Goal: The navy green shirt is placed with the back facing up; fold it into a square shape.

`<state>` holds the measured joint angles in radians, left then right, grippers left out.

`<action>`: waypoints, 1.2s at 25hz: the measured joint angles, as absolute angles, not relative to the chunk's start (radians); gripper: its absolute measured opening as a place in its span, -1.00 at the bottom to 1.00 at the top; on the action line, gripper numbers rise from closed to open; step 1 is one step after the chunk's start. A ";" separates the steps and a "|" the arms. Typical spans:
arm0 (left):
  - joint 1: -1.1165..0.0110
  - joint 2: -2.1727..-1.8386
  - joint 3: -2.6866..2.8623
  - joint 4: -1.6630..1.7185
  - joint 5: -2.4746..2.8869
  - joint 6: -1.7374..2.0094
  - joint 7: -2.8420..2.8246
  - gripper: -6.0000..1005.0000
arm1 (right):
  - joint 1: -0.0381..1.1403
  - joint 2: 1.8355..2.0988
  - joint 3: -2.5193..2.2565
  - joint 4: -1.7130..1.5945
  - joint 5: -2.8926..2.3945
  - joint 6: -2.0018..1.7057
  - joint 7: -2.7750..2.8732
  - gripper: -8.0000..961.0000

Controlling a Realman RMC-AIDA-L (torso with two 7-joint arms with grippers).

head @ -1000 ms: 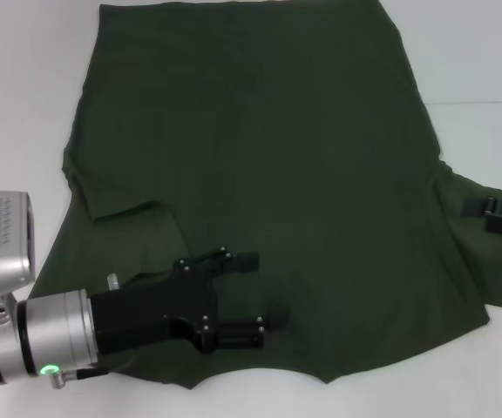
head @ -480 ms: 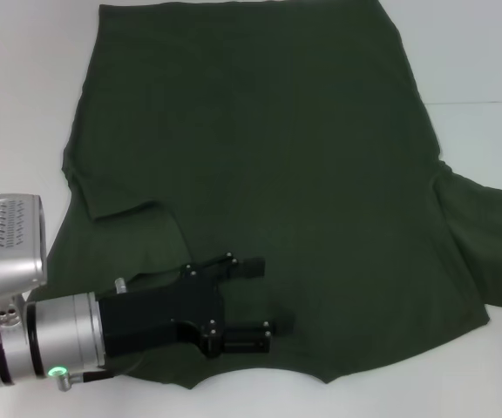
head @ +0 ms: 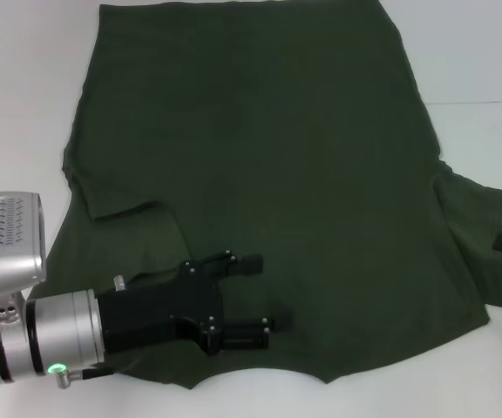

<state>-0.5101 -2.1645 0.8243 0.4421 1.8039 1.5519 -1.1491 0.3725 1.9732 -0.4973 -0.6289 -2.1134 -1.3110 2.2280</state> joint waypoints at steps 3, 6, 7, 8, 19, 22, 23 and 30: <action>-0.511 -2.164 0.823 0.444 1.803 1.551 -1.149 0.87 | 0.385 1.979 -0.501 -0.618 -2.114 -1.289 2.224 0.87; -0.511 -2.164 0.820 0.444 1.803 1.551 -1.150 0.87 | 0.396 1.981 -0.501 -0.599 -2.114 -1.270 2.219 0.87; -0.511 -2.164 0.819 0.444 1.803 1.551 -1.150 0.87 | 0.399 1.981 -0.502 -0.596 -2.114 -1.267 2.218 0.87; -0.511 -2.164 0.818 0.444 1.803 1.551 -1.150 0.87 | 0.400 1.981 -0.502 -0.595 -2.114 -1.264 2.218 0.87; -0.511 -2.164 0.818 0.447 1.802 1.538 -1.151 0.87 | 0.407 1.982 -0.395 -0.514 -2.105 -1.270 2.203 0.50; -0.511 -2.164 0.818 0.448 1.802 1.537 -1.151 0.87 | 0.408 1.984 -0.387 -0.508 -2.104 -1.269 2.192 0.25; -0.511 -2.164 0.818 0.448 1.802 1.537 -1.151 0.86 | 0.408 1.985 -0.384 -0.508 -2.104 -1.269 2.192 0.16; -0.511 -2.163 0.817 0.448 1.802 1.537 -1.151 0.86 | 0.409 1.989 -0.366 -0.506 -2.092 -1.263 2.190 -0.44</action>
<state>-0.5108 -2.1630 0.8175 0.4480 1.8024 1.5369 -1.1505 0.4095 1.9893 -0.3656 -0.5058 -2.0921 -1.2626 2.1896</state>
